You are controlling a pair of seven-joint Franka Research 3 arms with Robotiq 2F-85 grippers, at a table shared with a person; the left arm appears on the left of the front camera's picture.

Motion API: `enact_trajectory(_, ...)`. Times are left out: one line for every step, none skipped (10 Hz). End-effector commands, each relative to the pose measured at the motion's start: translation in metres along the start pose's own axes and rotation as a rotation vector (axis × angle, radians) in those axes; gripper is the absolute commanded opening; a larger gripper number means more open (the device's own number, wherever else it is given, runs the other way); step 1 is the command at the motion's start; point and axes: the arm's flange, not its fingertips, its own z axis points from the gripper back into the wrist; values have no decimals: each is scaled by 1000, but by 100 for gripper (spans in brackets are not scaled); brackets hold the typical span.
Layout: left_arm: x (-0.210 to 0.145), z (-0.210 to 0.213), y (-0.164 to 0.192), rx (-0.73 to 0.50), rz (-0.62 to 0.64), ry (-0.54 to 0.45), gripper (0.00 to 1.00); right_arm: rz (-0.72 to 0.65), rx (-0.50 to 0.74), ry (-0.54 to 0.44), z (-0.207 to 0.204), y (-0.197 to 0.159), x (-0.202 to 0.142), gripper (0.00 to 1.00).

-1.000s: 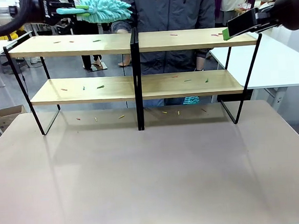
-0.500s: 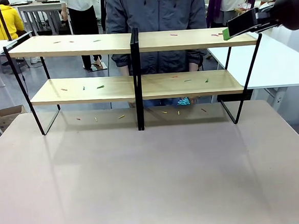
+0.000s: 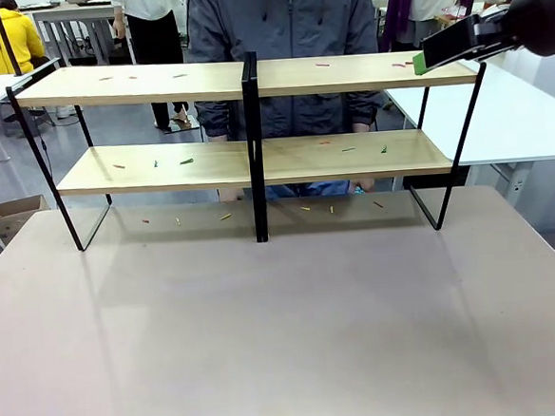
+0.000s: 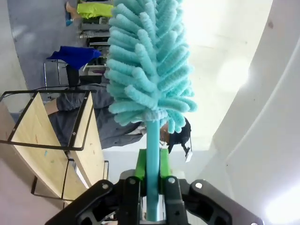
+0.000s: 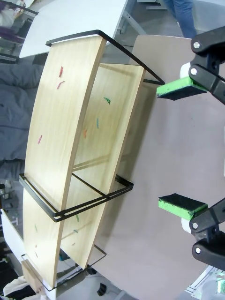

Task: Clean the shelves.
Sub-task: Pick up the Duster when the human hands it over, then clean a randomly selected level of the Shelf with the Duster.

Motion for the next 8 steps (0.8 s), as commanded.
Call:
enact_trajectory(-5, -5, -14, 7, -47, 52, 0, -2, 2, -2, 0, 0, 0, 100)
enact_trajectory(-5, -5, -14, 7, -47, 52, 0, -2, 2, -2, 0, 0, 0, 100)
enact_trajectory(-5, -5, -14, 7, -47, 52, 0, -2, 2, -2, 0, 0, 0, 100)
enact_trajectory(-5, -5, -14, 7, -47, 52, 0, -2, 2, -2, 0, 0, 0, 100)
enact_trajectory(-5, -5, -14, 7, -47, 52, 0, -2, 2, -2, 0, 0, 0, 100)
enact_trajectory(-5, -5, -14, 7, -47, 52, 0, -2, 2, -2, 0, 0, 0, 100)
enact_trajectory(-5, -5, -14, 7, -47, 52, 0, -2, 2, -2, 0, 0, 0, 100)
enact_trajectory(-6, -8, -12, 10, -41, 45, 13, -2, 2, -2, 0, 0, 0, 100)
